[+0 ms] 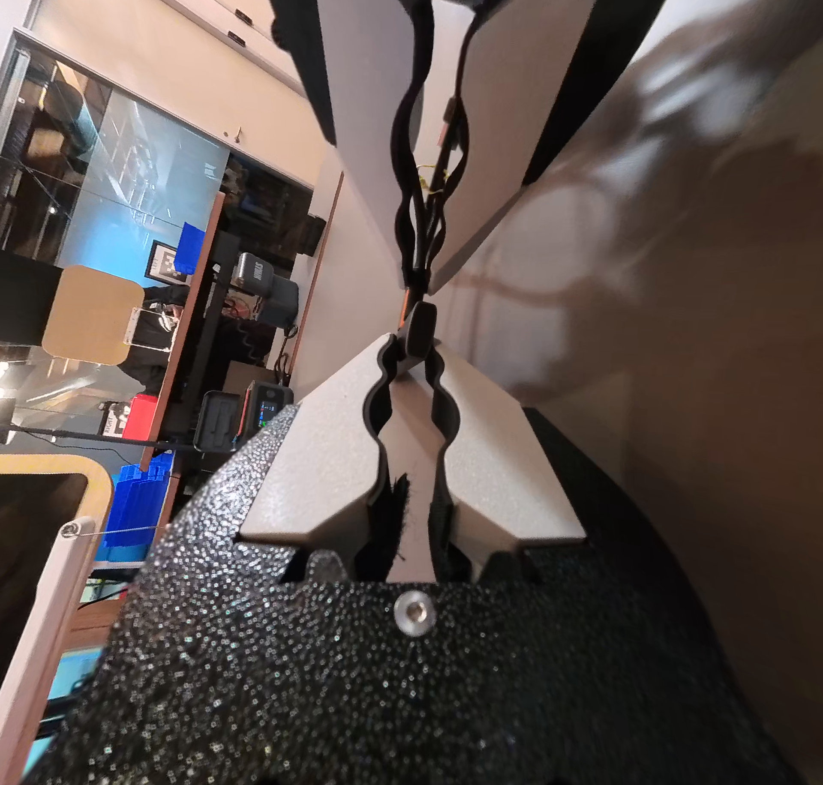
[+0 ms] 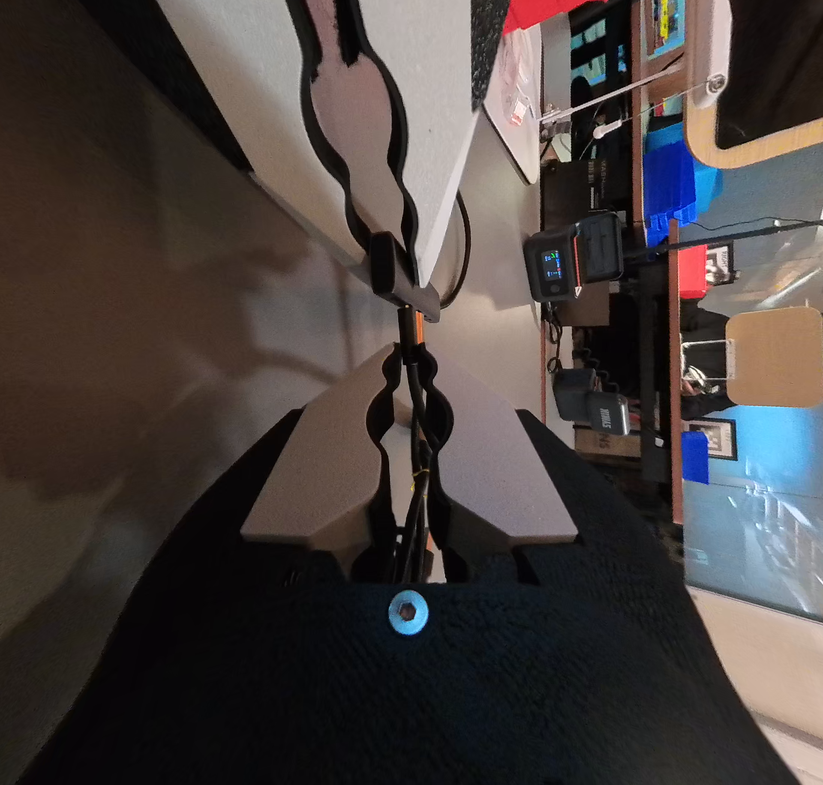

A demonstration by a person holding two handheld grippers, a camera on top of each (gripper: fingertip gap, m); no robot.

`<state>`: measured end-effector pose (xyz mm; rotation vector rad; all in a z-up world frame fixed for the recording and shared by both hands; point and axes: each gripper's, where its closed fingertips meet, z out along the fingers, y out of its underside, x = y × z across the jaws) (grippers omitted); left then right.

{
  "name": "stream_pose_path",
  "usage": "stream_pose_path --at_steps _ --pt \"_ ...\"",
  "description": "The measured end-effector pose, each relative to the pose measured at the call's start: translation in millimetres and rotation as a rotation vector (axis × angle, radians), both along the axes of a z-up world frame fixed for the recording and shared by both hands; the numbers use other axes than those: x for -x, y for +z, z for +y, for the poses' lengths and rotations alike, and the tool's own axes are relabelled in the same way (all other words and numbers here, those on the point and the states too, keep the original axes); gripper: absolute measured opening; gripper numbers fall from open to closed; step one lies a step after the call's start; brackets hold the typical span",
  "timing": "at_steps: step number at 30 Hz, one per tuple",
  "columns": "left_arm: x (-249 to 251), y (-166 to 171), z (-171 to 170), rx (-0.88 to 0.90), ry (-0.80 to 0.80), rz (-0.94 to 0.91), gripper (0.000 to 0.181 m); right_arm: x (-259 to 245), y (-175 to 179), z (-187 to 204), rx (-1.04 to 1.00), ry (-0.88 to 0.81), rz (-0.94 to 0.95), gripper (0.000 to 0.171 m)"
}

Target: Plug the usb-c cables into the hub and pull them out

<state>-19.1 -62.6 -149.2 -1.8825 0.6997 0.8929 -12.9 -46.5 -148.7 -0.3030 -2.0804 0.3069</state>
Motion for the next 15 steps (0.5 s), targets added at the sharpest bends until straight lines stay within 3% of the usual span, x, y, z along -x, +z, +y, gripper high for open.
stream_pose_path --at_steps 1,15 --pt "-0.1 -0.3 0.1 0.001 -0.002 0.013 0.01 -0.2 -0.4 -0.2 0.006 -0.001 0.003 0.005" --pt "-3.6 -4.9 2.9 0.006 -0.015 0.003 0.011 -0.7 -7.1 -1.9 0.054 -0.048 0.042 0.005"
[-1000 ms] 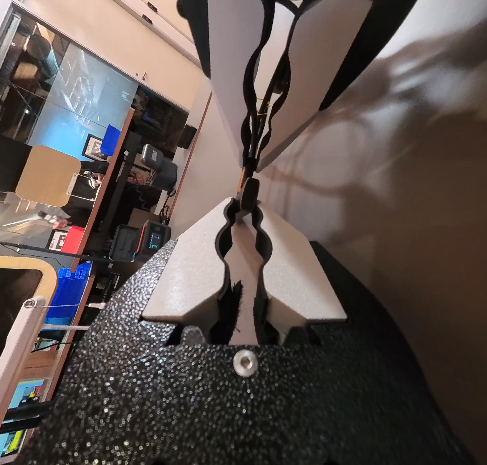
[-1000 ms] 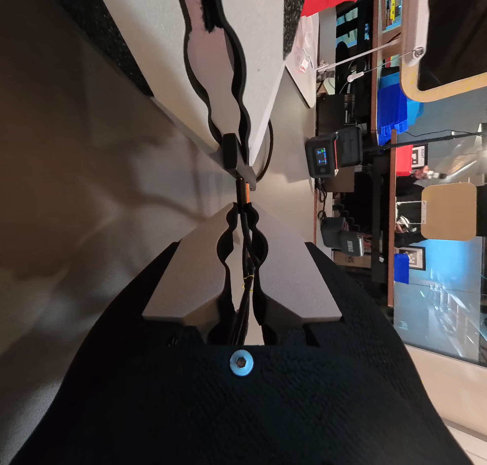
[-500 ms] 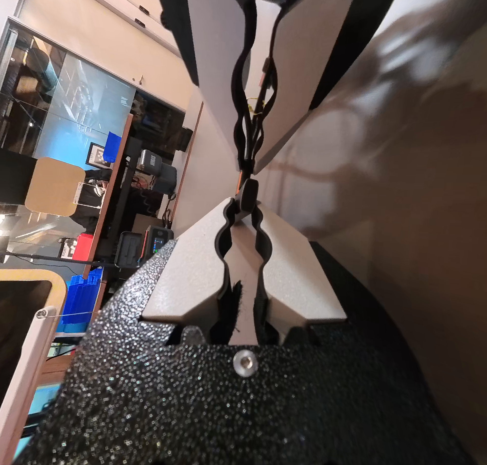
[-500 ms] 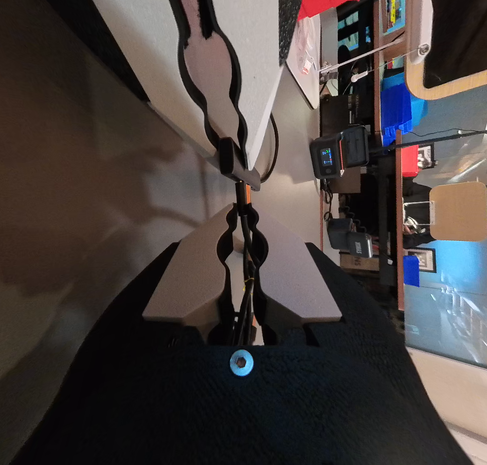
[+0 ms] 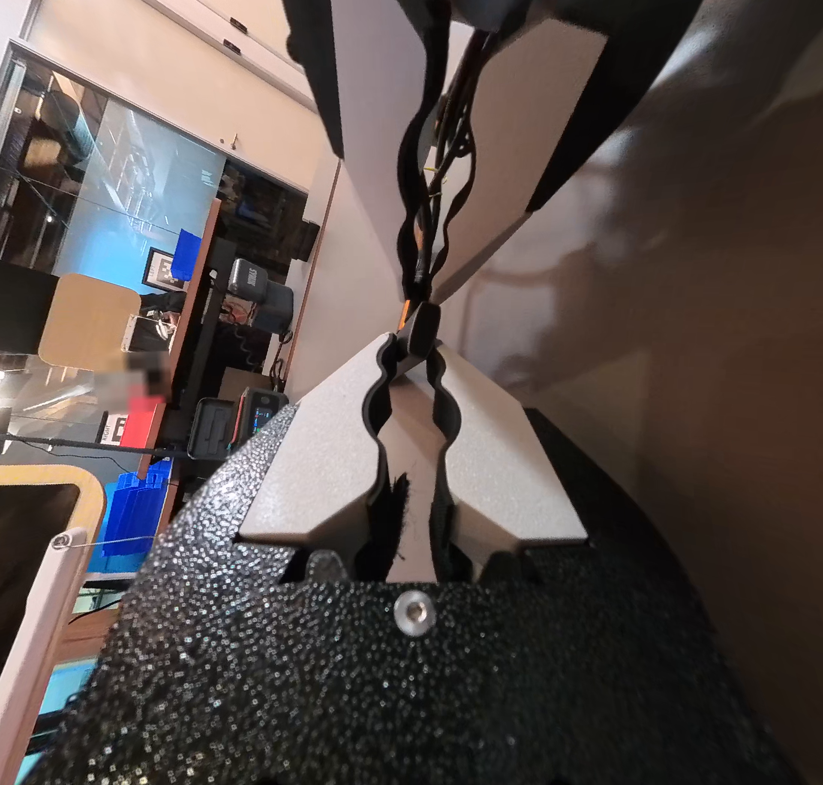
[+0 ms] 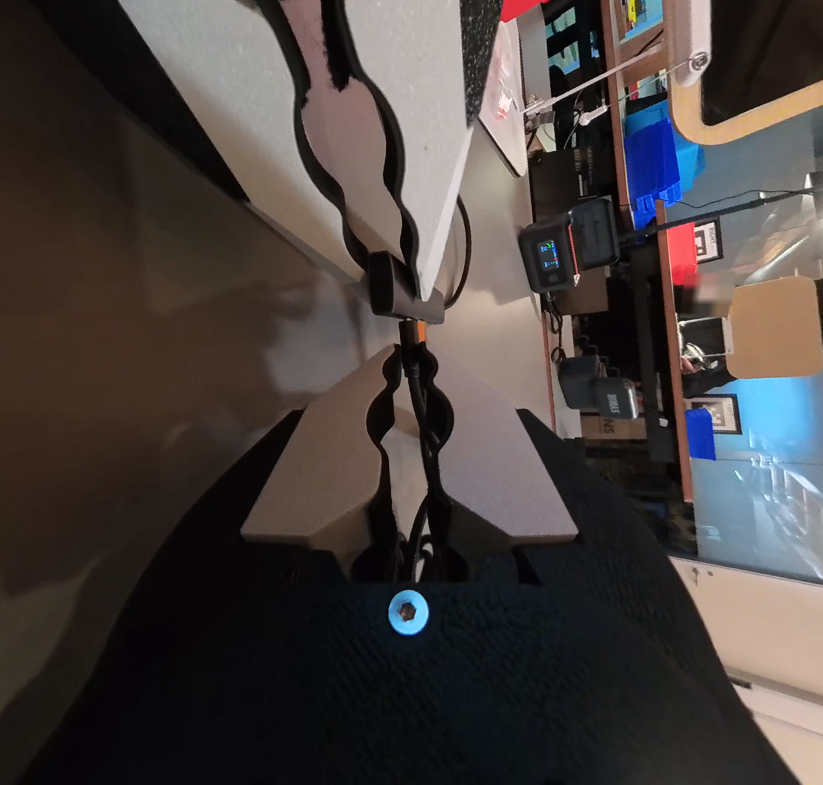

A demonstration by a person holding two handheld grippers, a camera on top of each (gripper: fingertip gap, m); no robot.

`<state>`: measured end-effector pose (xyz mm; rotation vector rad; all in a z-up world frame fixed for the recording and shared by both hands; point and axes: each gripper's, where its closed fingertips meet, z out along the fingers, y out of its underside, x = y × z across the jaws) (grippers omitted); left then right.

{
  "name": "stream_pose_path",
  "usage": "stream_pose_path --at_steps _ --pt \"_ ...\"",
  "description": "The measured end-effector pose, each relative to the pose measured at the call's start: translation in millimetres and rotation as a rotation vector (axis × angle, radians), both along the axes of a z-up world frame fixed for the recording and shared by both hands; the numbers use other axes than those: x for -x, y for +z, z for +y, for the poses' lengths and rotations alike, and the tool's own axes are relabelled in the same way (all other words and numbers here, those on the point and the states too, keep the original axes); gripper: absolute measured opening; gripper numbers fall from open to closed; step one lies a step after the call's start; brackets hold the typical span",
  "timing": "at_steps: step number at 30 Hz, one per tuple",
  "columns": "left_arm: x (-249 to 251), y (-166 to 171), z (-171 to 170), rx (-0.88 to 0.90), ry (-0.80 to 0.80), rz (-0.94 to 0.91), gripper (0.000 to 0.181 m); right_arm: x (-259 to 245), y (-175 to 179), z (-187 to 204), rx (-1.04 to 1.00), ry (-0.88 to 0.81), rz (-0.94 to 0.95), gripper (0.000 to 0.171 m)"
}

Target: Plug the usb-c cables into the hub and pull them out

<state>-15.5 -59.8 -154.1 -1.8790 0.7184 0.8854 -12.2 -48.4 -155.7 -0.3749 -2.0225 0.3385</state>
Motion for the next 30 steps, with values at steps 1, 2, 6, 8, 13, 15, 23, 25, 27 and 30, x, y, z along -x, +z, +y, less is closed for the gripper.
stream_pose_path --at_steps 1,2,6,8,13,15,23,25,27,30 --pt "0 0 0 -0.001 -0.002 -0.007 0.011 0 0 0 -0.003 0.0 0.004 0.005" --pt "0 0 0 -0.002 -0.004 -0.012 0.011 0 0 0 -0.002 -0.002 0.008 0.005" --pt "-1 0 1 0.0 -0.004 -0.019 0.011 0 0 1 -0.057 -0.004 0.035 0.005" --pt "-1 0 1 -0.006 -0.003 -0.024 0.011 0 0 0 -0.067 -0.004 0.036 0.005" --pt "-16 -4 10 0.014 -0.04 -0.046 0.011 2 -11 1 -0.038 0.017 0.007 0.005" --pt "-14 -5 10 0.014 -0.04 -0.007 0.011 4 -11 2 -0.023 0.012 0.016 0.005" --pt "-7 13 11 -0.095 -0.001 -0.072 0.049 9 4 15 0.096 -0.012 0.041 0.006" --pt "-4 11 8 -0.089 0.012 -0.097 0.05 7 7 18 0.144 -0.012 0.04 0.006" --pt "-7 12 9 -0.086 -0.009 -0.097 0.028 3 4 15 0.162 0.026 0.011 0.008" --pt "-9 11 12 -0.069 -0.011 -0.057 0.011 -3 -3 6 0.117 0.096 -0.014 0.041"
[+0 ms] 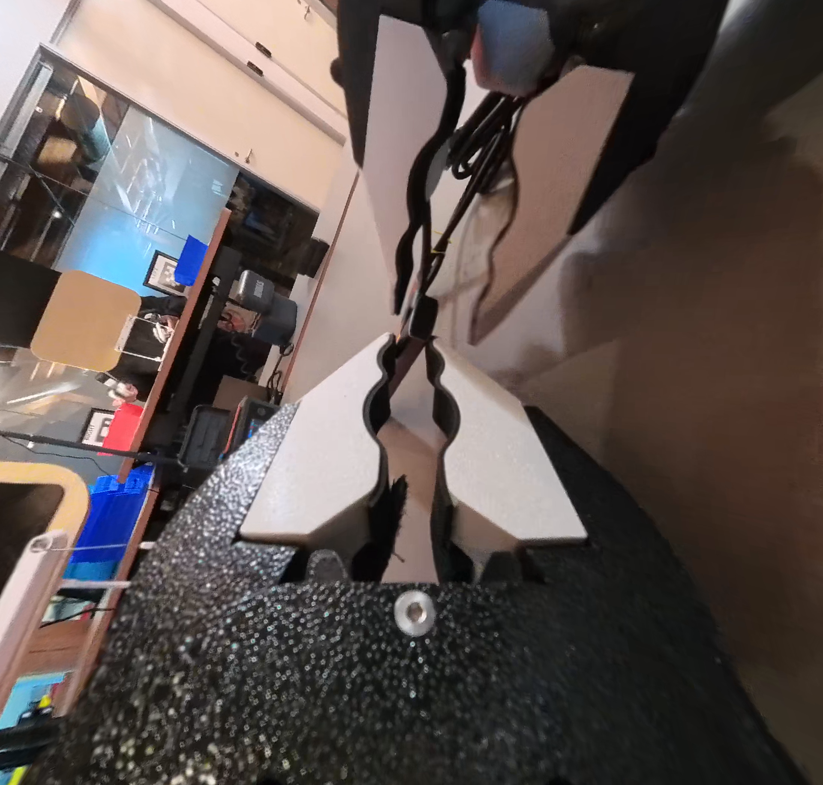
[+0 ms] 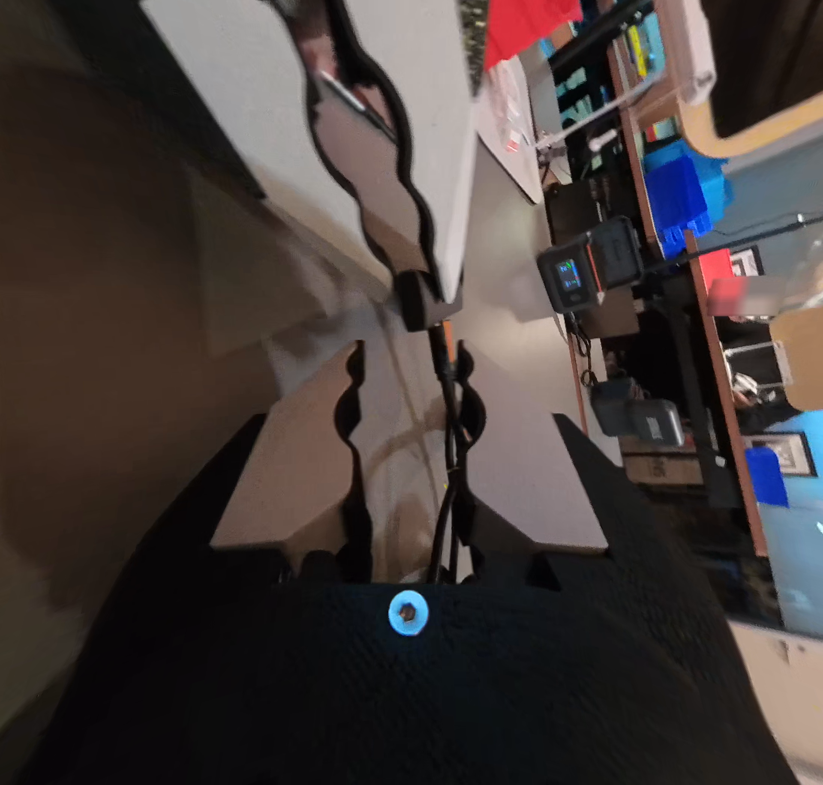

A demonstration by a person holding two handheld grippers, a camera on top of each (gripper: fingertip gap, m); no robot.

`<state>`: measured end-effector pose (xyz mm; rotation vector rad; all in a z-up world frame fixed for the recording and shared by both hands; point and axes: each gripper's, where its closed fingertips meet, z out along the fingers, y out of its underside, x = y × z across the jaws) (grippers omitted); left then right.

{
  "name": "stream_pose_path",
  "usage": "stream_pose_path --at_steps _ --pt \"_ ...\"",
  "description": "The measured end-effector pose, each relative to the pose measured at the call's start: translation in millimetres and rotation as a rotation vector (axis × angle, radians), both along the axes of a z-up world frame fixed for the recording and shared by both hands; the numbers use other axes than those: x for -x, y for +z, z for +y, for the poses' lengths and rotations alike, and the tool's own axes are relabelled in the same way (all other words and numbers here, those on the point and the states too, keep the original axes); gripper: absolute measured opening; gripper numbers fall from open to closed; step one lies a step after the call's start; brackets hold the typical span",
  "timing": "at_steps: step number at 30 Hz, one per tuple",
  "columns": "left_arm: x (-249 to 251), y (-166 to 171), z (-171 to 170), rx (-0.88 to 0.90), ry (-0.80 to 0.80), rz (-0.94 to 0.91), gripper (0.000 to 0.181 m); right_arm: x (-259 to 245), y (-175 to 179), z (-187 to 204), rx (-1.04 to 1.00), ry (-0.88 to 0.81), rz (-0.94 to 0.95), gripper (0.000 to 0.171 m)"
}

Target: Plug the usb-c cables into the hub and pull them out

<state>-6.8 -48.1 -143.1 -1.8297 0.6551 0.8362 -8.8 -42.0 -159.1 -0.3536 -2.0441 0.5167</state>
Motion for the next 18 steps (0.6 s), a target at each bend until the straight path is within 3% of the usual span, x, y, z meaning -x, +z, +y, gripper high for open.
stream_pose_path --at_steps 2,5,7,9,13,15,18 --pt "-2 4 0 -0.015 -0.013 0.015 0.01 -2 -1 -4 -0.07 0.032 0.038 0.053" --pt "-7 9 0 -0.044 -0.04 -0.03 0.01 0 8 -8 -0.178 0.054 0.159 0.034" --pt "-18 15 -2 -0.071 -0.114 -0.048 0.009 4 7 -5 -0.19 0.023 0.16 0.032" --pt "-28 19 -3 -0.092 -0.175 -0.073 0.009 6 10 -8 -0.184 0.032 0.175 0.033" --pt "-40 21 -4 -0.098 -0.241 -0.089 0.009 4 16 -17 -0.132 0.075 0.204 0.01" --pt "-40 24 -2 -0.118 -0.237 -0.068 0.011 5 21 -15 -0.092 0.065 0.212 0.009" --pt "-32 49 -3 -0.258 -0.182 -0.081 0.05 10 39 0 -0.025 -0.02 0.244 0.009"
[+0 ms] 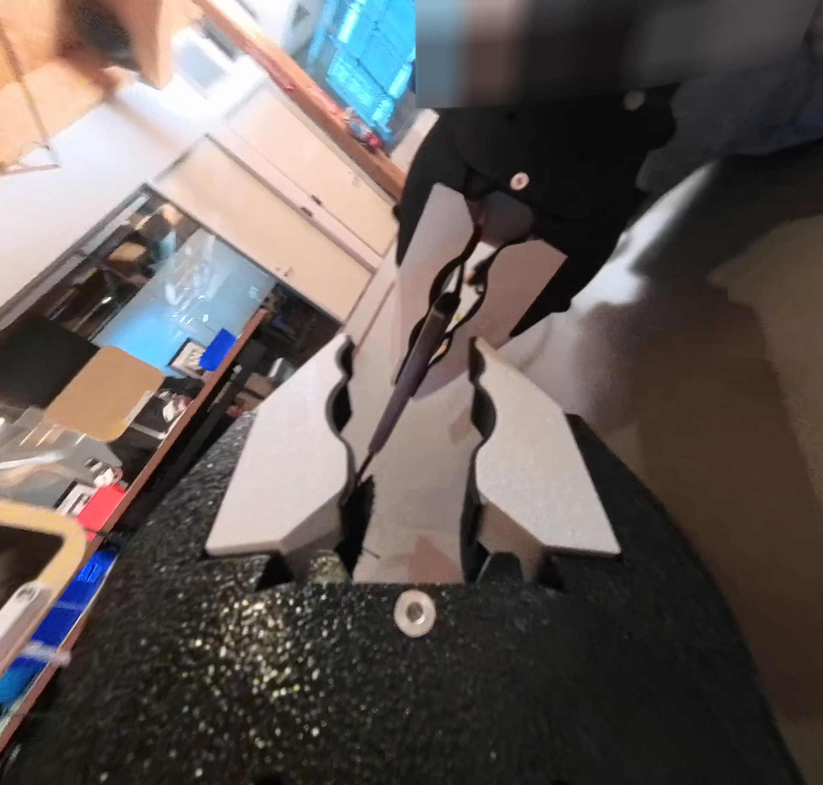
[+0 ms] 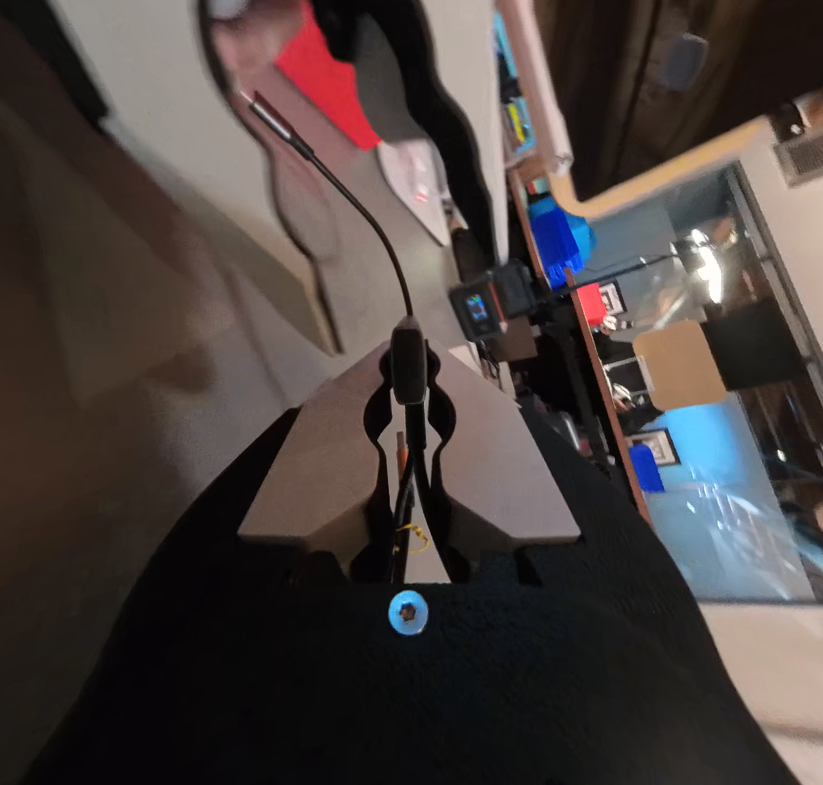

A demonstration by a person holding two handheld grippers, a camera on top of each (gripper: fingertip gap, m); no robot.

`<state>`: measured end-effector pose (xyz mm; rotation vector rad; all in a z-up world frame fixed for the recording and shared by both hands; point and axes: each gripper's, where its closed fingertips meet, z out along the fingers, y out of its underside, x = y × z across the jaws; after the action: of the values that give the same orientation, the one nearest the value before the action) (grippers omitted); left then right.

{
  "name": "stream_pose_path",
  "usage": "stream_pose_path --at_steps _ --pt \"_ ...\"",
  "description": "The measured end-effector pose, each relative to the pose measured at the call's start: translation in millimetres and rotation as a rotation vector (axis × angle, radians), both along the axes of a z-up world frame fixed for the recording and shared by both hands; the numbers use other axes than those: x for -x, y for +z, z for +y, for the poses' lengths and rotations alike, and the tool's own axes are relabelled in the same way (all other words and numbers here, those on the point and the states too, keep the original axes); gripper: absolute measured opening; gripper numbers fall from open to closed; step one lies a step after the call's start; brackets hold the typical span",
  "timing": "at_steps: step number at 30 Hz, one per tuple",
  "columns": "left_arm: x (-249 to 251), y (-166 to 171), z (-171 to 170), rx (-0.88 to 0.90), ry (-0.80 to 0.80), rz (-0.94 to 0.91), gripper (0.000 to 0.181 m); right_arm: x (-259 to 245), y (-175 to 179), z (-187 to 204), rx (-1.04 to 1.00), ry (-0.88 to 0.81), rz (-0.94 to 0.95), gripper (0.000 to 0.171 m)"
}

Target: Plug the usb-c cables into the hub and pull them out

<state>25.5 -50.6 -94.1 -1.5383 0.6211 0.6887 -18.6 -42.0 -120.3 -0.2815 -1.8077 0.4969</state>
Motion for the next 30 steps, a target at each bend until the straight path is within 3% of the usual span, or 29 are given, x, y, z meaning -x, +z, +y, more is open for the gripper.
stream_pose_path --at_steps 3,7,11,18,23,26,30 --pt "22 17 -5 -0.096 0.11 -0.029 0.073 1 43 27 0.145 -0.104 0.066 0.008" --pt "28 25 -9 -0.139 0.132 -0.088 0.072 -20 122 67 0.407 -0.2 0.146 0.009" --pt "35 22 -7 -0.123 0.176 -0.098 0.07 -63 205 96 0.604 -0.165 0.227 0.009" --pt "36 19 -2 -0.103 0.188 -0.11 0.069 -114 305 163 0.431 -0.244 0.303 0.009" --pt "34 19 0 -0.09 0.189 -0.093 0.067 -123 308 245 0.376 -0.339 0.282 0.009" --pt "32 19 1 -0.084 0.183 -0.093 0.066 -127 277 296 0.525 -0.334 0.258 0.009" --pt "30 16 3 -0.069 0.173 -0.097 0.065 -143 229 329 0.549 -0.306 0.3 0.009"
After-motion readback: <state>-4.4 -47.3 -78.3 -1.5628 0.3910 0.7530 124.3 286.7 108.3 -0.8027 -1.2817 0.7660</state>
